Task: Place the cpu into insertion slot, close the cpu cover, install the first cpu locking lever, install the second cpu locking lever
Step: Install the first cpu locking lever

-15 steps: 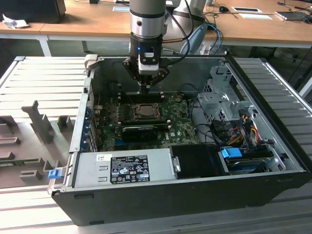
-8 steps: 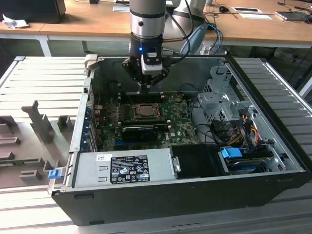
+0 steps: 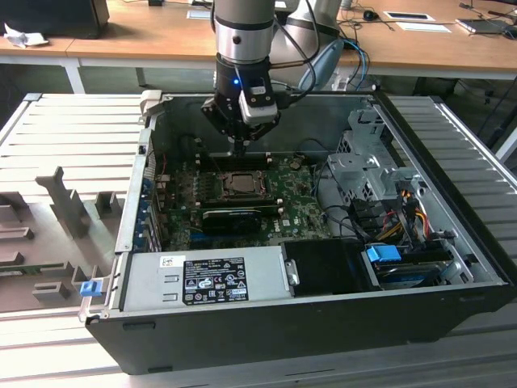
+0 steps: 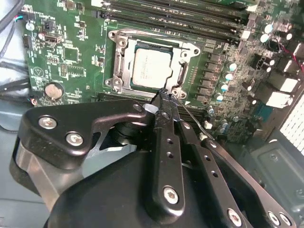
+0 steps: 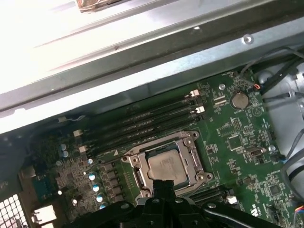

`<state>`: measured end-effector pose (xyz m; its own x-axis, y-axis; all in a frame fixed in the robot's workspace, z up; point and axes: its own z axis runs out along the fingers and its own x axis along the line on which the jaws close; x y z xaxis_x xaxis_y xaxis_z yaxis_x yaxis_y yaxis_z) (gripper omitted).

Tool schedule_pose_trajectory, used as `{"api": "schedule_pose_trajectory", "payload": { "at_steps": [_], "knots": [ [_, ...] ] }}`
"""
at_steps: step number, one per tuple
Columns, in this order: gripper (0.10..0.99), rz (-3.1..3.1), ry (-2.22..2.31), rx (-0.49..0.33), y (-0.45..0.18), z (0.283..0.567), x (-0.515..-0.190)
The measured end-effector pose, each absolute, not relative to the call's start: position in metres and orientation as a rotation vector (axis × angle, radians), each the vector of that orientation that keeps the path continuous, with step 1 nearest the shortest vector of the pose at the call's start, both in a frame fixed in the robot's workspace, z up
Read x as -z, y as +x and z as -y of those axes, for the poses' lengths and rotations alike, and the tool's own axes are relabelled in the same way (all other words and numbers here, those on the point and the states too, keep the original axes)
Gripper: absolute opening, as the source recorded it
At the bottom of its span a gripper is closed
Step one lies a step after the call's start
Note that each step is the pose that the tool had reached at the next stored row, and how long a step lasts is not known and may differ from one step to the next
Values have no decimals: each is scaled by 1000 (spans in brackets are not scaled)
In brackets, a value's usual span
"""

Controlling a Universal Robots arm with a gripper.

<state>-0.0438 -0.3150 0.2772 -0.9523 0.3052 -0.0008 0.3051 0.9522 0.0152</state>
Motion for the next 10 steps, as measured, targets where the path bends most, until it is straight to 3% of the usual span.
{"api": "schedule_pose_trajectory", "payload": {
  "at_steps": [10],
  "knots": [
    [106,-3137,131,-24,-44,315,-277]
  ]
}}
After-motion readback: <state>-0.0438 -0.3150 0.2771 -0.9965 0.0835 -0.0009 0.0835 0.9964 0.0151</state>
